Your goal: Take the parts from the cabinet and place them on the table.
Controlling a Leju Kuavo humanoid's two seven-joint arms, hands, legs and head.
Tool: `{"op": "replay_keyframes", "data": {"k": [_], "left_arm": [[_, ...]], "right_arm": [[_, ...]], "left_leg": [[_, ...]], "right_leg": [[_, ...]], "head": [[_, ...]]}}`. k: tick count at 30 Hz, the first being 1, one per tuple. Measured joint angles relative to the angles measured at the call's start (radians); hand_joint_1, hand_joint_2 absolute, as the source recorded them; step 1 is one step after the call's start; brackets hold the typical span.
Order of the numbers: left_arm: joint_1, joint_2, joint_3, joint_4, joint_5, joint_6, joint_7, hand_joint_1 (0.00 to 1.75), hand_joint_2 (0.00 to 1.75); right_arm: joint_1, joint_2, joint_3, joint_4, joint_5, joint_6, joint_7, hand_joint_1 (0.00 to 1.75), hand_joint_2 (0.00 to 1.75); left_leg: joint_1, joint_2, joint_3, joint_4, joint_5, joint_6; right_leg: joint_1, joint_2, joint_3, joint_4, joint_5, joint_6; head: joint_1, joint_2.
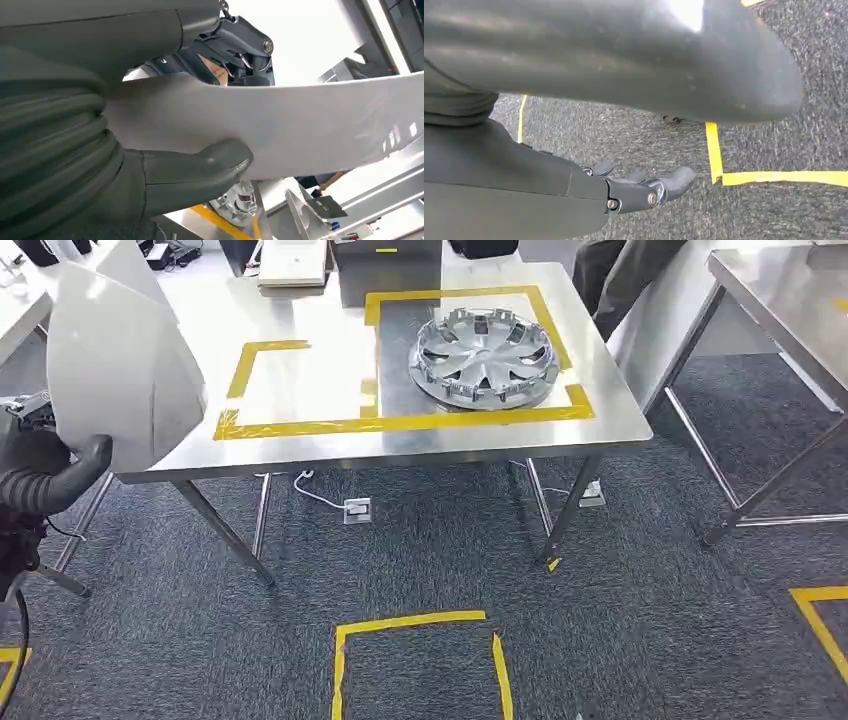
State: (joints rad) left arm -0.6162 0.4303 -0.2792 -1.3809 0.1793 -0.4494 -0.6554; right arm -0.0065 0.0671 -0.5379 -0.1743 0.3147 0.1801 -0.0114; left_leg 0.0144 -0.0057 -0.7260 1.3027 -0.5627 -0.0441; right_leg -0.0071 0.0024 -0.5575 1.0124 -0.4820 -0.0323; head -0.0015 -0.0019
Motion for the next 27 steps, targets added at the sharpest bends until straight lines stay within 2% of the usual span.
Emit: {"op": "replay_keyframes", "data": {"k": [1, 2, 3, 4, 5, 6, 7, 8, 9, 10, 12, 13, 14, 15, 16, 18, 20, 21, 23, 24, 25, 26, 27], "left_arm": [[0.000, 0.000, 0.000, 0.000, 0.000, 0.000, 0.000, 1.75, 1.75], [0.000, 0.002, 0.000, 0.000, 0.000, 0.001, 0.000, 1.75, 1.75], [0.000, 0.003, 0.000, 0.000, 0.000, 0.001, 0.000, 1.75, 1.75], [0.000, 0.003, 0.000, 0.002, 0.001, 0.002, 0.000, 1.75, 1.75], [0.001, 0.003, 0.000, 0.001, 0.001, 0.002, 0.000, 1.75, 1.75], [0.005, 0.003, 0.000, 0.000, 0.001, 0.003, 0.000, 1.75, 1.75], [0.007, 0.003, 0.000, 0.000, 0.001, 0.003, 0.000, 1.75, 1.75], [0.006, 0.003, 0.000, -0.001, 0.002, 0.005, 0.000, 1.75, 1.75], [0.007, 0.003, 0.000, -0.005, 0.002, 0.006, 0.000, 1.75, 1.75], [0.005, 0.003, 0.000, -0.006, 0.002, 0.008, -0.002, 1.75, 1.75], [0.008, 0.002, 0.000, -0.008, 0.002, 0.010, -0.002, 1.75, 1.75], [0.011, 0.000, 0.000, -0.008, 0.002, 0.010, -0.002, 1.75, 1.75], [0.014, 0.000, 0.000, -0.008, 0.002, 0.010, -0.001, 1.75, 1.75], [0.017, -0.001, 0.000, -0.008, 0.002, 0.010, 0.000, 1.75, 1.75], [0.019, -0.001, 0.000, -0.009, 0.002, 0.011, 0.000, 1.75, 1.75], [0.019, -0.001, 0.000, -0.012, 0.002, 0.011, 0.000, 1.75, 1.75], [0.019, -0.002, 0.000, -0.014, 0.002, 0.013, 0.001, 1.75, 1.75], [0.020, -0.002, 0.000, -0.016, -0.001, 0.014, 0.003, 1.75, 1.75], [0.020, -0.002, 0.000, -0.021, -0.002, 0.016, 0.006, 1.75, 1.75], [0.024, -0.001, 0.003, -0.027, -0.003, 0.018, 0.008, 1.75, 1.75], [0.023, -0.001, 0.005, -0.030, -0.004, 0.019, 0.008, 1.75, 1.75], [0.021, -0.001, 0.005, -0.031, -0.004, 0.020, 0.010, 1.75, 1.75], [0.024, -0.001, 0.006, -0.031, -0.005, 0.020, 0.013, 1.75, 1.75]], "right_arm": [[0.001, 0.000, 0.000, 0.000, 0.000, -0.001, 0.000, 0.00, 0.00], [0.001, 0.000, 0.000, 0.000, 0.000, -0.001, -0.001, 0.00, 0.00], [0.001, 0.000, 0.000, 0.000, 0.000, -0.001, -0.001, 0.00, 0.00], [-0.001, 0.000, 0.000, 0.000, 0.000, -0.002, -0.001, 0.00, 0.00], [-0.003, 0.000, 0.000, 0.000, 0.000, -0.002, -0.001, 0.00, 0.00], [-0.003, 0.000, 0.000, 0.000, 0.000, -0.002, -0.001, 0.00, 0.00], [-0.003, 0.000, 0.000, 0.000, 0.000, -0.002, -0.001, 0.00, 0.00], [-0.006, 0.000, 0.000, 0.000, 0.000, -0.002, -0.001, 0.00, 0.00], [-0.006, 0.000, 0.000, 0.000, 0.000, -0.002, -0.001, 0.00, 0.00], [-0.008, 0.000, 0.000, 0.000, 0.000, 0.000, -0.001, 0.00, 0.00], [-0.010, 0.000, 0.000, 0.000, 0.000, -0.001, -0.001, 0.00, 0.00], [-0.009, 0.000, 0.000, 0.000, 0.000, -0.001, 0.000, 0.00, 0.00], [-0.006, 0.000, 0.000, 0.000, 0.000, -0.001, 0.000, 0.00, 0.00], [-0.004, 0.000, 0.000, 0.000, 0.000, -0.001, 0.000, 0.00, 0.00], [-0.004, 0.000, 0.000, 0.000, 0.001, -0.001, -0.001, 0.00, 0.00], [-0.004, 0.000, 0.000, 0.000, 0.002, -0.001, -0.001, 0.00, 0.00], [-0.006, 0.000, 0.000, 0.001, 0.002, 0.000, -0.001, 0.00, 0.00], [-0.006, 0.000, 0.000, 0.001, 0.002, 0.000, -0.001, 0.00, 0.00], [-0.006, 0.000, 0.000, 0.001, 0.002, 0.000, 0.000, 0.00, 0.00], [-0.006, 0.000, 0.000, 0.001, 0.002, 0.000, 0.000, 0.00, 0.00], [-0.005, 0.000, 0.000, 0.001, 0.002, 0.000, 0.000, 0.00, 0.00], [-0.005, 0.000, 0.000, 0.001, 0.002, 0.000, -0.001, 0.00, 0.00], [-0.006, 0.000, 0.000, 0.001, 0.002, 0.000, -0.001, 0.00, 0.00]], "left_leg": [[0.001, 0.001, 0.018, -0.067, 0.059, 0.000], [0.002, 0.002, 0.053, -0.166, 0.131, 0.000], [0.004, 0.006, 0.075, -0.248, 0.172, 0.001], [-0.006, 0.005, 0.094, -0.253, 0.152, 0.003], [-0.003, 0.005, 0.102, -0.269, 0.135, 0.023], [-0.005, 0.004, 0.098, -0.269, 0.134, 0.027], [-0.006, 0.001, 0.096, -0.266, 0.128, 0.035], [-0.002, -0.001, 0.102, -0.270, 0.125, 0.042], [0.001, 0.000, 0.110, -0.273, 0.121, 0.050], [0.002, 0.001, 0.115, -0.274, 0.116, 0.058], [0.000, 0.002, 0.123, -0.274, 0.105, 0.063], [-0.001, 0.002, 0.127, -0.273, 0.099, 0.064], [-0.001, 0.001, 0.134, -0.273, 0.093, 0.064], [-0.001, -0.001, 0.145, -0.273, 0.085, 0.063], [-0.001, -0.002, 0.157, -0.273, 0.076, 0.060], [-0.001, -0.002, 0.183, -0.273, 0.058, 0.055], [-0.008, -0.004, 0.184, -0.270, 0.044, 0.041], [-0.007, -0.004, 0.184, -0.274, 0.045, 0.037], [-0.007, -0.004, 0.192, -0.283, 0.042, 0.024], [-0.004, -0.001, 0.191, -0.280, 0.034, 0.017], [-0.005, 0.001, 0.179, -0.245, 0.022, 0.014], [-0.005, 0.000, 0.142, -0.175, -0.006, 0.010], [-0.003, 0.001, 0.090, -0.089, -0.036, 0.007]], "right_leg": [[-0.001, 0.000, 0.014, 0.001, -0.010, 0.003], [-0.003, 0.001, 0.032, 0.001, -0.023, 0.006], [-0.002, 0.001, 0.040, 0.001, -0.035, 0.012], [0.003, 0.003, 0.041, 0.005, -0.043, 0.020], [0.003, 0.003, 0.038, 0.006, -0.045, 0.025], [0.002, 0.002, 0.040, 0.003, -0.046, 0.028], [0.002, 0.000, 0.041, -0.003, -0.048, 0.033], [0.005, -0.001, 0.047, -0.003, -0.057, 0.041], [0.001, -0.001, 0.044, 0.013, -0.064, 0.046], [0.001, -0.001, 0.018, 0.062, -0.081, 0.051], [0.000, -0.001, -0.086, 0.229, -0.138, 0.058], [0.000, -0.001, -0.140, 0.305, -0.155, 0.059], [0.000, -0.001, -0.174, 0.337, -0.144, 0.059], [0.000, -0.001, -0.181, 0.315, -0.104, 0.056], [0.000, -0.001, -0.165, 0.249, -0.045, 0.053], [0.002, -0.001, -0.104, 0.073, 0.072, 0.042], [0.009, 0.000, -0.074, 0.018, 0.044, 0.031], [0.009, -0.001, -0.077, 0.022, 0.044, 0.029], [0.009, 0.001, -0.073, 0.017, 0.041, 0.018], [0.001, 0.000, -0.060, 0.006, 0.042, 0.011], [0.001, 0.000, -0.050, 0.002, 0.036, 0.003], [0.000, 0.000, -0.043, 0.002, 0.031, -0.003], [0.000, 0.000, -0.037, 0.002, 0.025, -0.006]], "head": [[0.000, 0.000], [0.000, 0.000], [0.000, 0.000], [-0.001, 0.000], [0.000, 0.000], [0.002, 0.000], [0.005, 0.000], [0.003, 0.000], [0.004, 0.000], [0.005, 0.000], [0.006, 0.000], [0.006, 0.000], [0.006, 0.000], [0.006, 0.000], [0.006, 0.000], [0.006, 0.000], [0.007, 0.000], [0.005, 0.000], [0.007, 0.000], [0.006, 0.000], [0.002, 0.000], [0.001, 0.000], [0.000, 0.000]]}}
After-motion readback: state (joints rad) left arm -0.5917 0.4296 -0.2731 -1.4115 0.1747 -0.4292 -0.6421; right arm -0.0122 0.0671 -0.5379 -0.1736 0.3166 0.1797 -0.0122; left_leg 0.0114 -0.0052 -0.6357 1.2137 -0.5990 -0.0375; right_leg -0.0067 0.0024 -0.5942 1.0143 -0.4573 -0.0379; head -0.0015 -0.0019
